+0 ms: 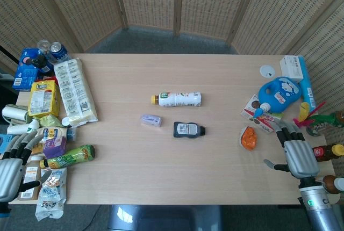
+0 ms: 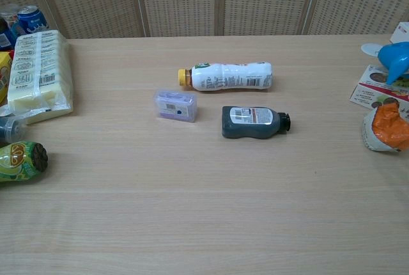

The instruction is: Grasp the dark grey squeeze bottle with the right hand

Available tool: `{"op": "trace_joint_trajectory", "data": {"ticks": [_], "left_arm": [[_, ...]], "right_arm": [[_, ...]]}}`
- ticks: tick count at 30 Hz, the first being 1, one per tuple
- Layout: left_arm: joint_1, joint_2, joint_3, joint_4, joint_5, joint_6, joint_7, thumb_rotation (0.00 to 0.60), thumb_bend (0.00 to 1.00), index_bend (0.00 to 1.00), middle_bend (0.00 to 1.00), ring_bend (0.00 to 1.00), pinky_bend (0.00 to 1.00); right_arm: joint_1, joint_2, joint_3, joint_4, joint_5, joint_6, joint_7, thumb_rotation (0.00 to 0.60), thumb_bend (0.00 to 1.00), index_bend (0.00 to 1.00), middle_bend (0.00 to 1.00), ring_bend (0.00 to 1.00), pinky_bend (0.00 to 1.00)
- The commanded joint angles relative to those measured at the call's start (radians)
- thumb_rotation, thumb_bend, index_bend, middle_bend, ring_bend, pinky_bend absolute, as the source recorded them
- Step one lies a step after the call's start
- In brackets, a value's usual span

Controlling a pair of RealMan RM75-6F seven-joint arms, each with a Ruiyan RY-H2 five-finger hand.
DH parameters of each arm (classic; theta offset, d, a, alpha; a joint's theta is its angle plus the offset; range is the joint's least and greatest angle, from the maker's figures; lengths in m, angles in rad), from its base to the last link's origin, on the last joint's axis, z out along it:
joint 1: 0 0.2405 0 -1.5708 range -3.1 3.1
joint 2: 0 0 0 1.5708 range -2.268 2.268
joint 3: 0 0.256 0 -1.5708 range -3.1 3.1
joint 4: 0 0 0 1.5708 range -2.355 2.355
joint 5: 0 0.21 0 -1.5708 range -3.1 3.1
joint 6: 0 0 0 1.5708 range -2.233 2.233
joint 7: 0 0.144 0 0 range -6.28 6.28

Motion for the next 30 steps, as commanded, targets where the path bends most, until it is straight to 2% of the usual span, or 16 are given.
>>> {"op": "trace_joint_trajectory", "data": {"ticks": [1,10,19,25,30], "left_arm": [[-0.009,0.0,-0.007,0.006,-0.013,-0.016,-0.005,0.6,0.26,0.13,0.09,0.0,0.0],[-0.008,0.01,-0.014,0.012,-0.015,-0.013,-0.017,0.6,0.26,0.13,0.09,0.0,0.0],[-0.038,0.0,-0.028,0.031,-0.035,-0.061,-0.037,0.6,0.26,0.13,0.09,0.0,0.0],[-0.056,-0.012,-0.034,0.049,-0.05,-0.092,-0.045,0.6,0.26,0.13,0.09,0.0,0.0],[-0.062,-0.016,-0.035,0.056,-0.053,-0.101,-0.052,0.6,0.26,0.13,0.09,0.0,0.0]], "right_arm": [[0.007,-0.003,0.006,-0.006,0.012,-0.014,-0.005,0.585,0.03,0.0,0.0,0.0,0.0],[0.042,-0.012,0.004,-0.033,0.011,-0.085,-0.003,0.588,0.03,0.0,0.0,0.0,0.0],[0.101,-0.044,0.007,-0.085,0.024,-0.169,-0.094,0.588,0.03,0.0,0.0,0.0,0.0],[0.172,-0.139,0.031,-0.089,0.058,-0.239,-0.197,0.587,0.03,0.0,0.0,0.0,0.0],[0.241,-0.263,0.08,-0.034,0.141,-0.283,-0.27,0.583,0.04,0.0,0.0,0.0,0.0]]}}
